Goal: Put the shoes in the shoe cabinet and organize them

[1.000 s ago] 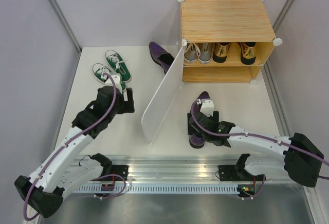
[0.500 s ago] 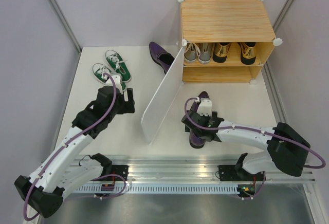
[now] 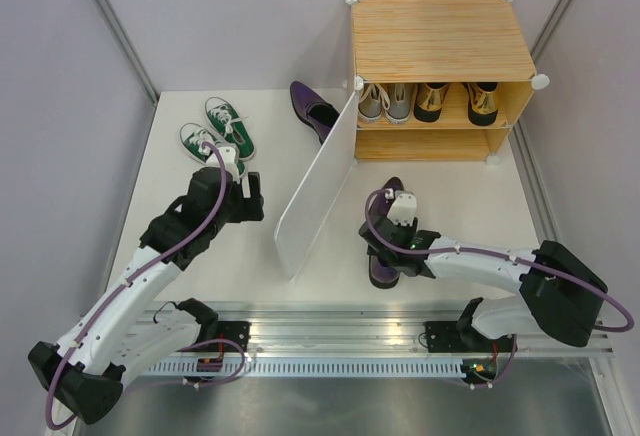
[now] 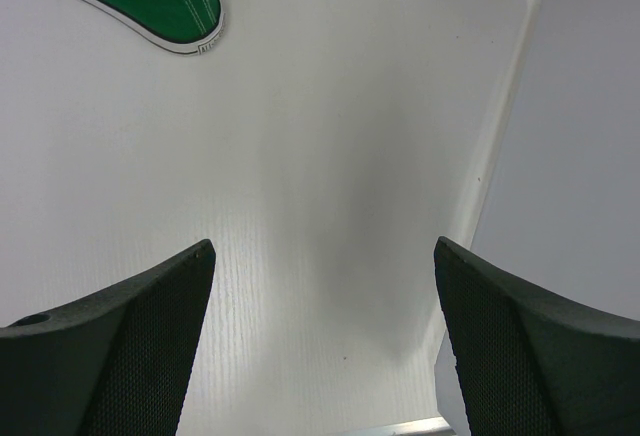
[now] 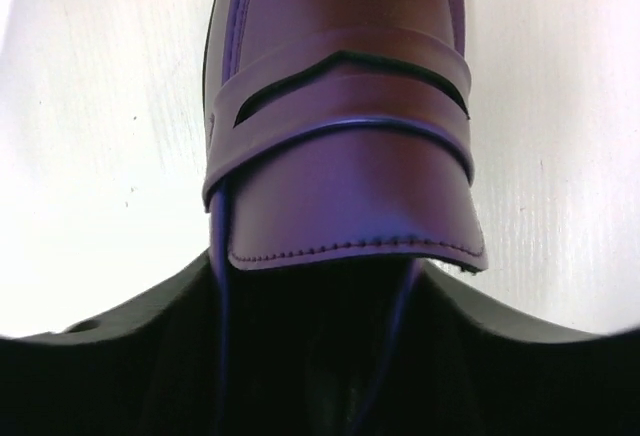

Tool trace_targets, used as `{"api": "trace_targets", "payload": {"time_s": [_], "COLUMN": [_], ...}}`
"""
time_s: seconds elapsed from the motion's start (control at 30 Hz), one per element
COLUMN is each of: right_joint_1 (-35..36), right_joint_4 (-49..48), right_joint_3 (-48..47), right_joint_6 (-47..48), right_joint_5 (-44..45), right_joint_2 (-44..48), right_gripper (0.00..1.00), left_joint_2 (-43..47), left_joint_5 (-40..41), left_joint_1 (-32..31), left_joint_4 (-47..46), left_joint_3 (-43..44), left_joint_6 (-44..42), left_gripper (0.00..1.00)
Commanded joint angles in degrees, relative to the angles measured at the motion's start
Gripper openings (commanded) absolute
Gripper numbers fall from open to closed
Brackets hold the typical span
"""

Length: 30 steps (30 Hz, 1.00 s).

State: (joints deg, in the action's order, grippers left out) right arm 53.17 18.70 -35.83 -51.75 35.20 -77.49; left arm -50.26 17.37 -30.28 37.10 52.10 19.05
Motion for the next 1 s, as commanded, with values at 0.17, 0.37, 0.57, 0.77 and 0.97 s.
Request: {"api": "trace_targets", "payload": {"time_s": [0.17,0.37,0.57,0.77,0.97], "right_joint_1": [-1.58,-1.75,-1.93,-2.45,-7.45], "right_joint_4": [-5.25,-4.28,-4.28,-5.24,-11.91], "right_joint_3": [2.26,3.40,4.63,4.72,4.20], "right_joint_6": [5.50,8.15,9.73,11.13,17.01], "right_joint_5": [-4.62,-2.60,-2.24,1.71,-2.05], "right_joint_2": [7.68,16.65,19.83,22.12,18.45], "right_gripper": [0.15,0.01,0.01,0.01,0.01], "left_joint_2": [0.16,0.16,0.16,0.07,0.08], "left_joint_5": [-1.72,-1.81,-1.63,-1.72,-1.55], "left_joint_1": [0.14,0.14,0.14,0.14,0.14], "left_joint_4": [-2.30,-2.30,-2.30,-2.38,-2.39], "left_joint_3": [-0.07,-0.06,-0.15,-0.15,-0.15], "left_joint_6": [-2.00,-2.08,-2.09,-2.17,-2.17], "left_gripper": [0.92,0.92,0.92,0.92,0.92]}}
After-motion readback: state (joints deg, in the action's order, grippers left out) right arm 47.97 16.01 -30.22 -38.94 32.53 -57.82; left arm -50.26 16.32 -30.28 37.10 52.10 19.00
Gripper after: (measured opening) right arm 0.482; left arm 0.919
